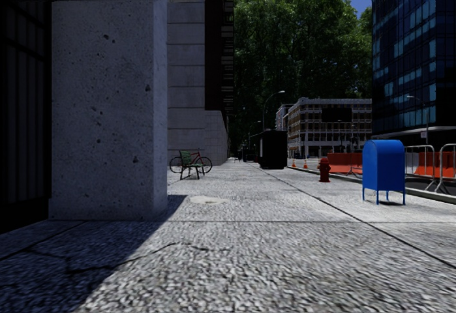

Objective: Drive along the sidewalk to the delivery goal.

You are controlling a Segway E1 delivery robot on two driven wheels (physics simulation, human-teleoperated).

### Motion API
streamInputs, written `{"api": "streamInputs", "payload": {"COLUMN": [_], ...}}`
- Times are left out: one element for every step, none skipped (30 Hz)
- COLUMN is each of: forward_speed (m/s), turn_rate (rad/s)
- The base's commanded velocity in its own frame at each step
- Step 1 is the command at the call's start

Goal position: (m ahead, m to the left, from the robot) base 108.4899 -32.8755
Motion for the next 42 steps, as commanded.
{"api": "streamInputs", "payload": {"forward_speed": [1.56, 1.56, 1.56, 1.56, 1.56, 1.56, 1.56, 1.56, 1.56, 1.56, 1.56, 1.56, 1.56, 1.56, 1.56, 1.56, 1.56, 1.56, 1.56, 1.56, 1.56, 1.56, 1.56, 1.56, 1.56, 1.56, 1.56, 1.56, 1.57, 1.57, 1.57, 1.57, 1.57, 1.57, 1.57, 1.57, 1.58, 1.7, 1.82, 1.82, 1.91, 2.0], "turn_rate": [0.0, 0.0, 0.0, 0.0, 0.0, 0.0, 0.0, 0.0, 0.0, 0.0, 0.0, 0.0, 0.0, 0.0, 0.0, 0.0, 0.0, 0.0, 0.0, 0.0, 0.0, 0.0, 0.0, 0.0, 0.0, 0.0, 0.0, 0.0, 0.0, 0.0, 0.0, 0.0, 0.0, 0.0, 0.0, 0.0, 0.0, 0.0, 0.0, 0.0, 0.0, 0.0]}}
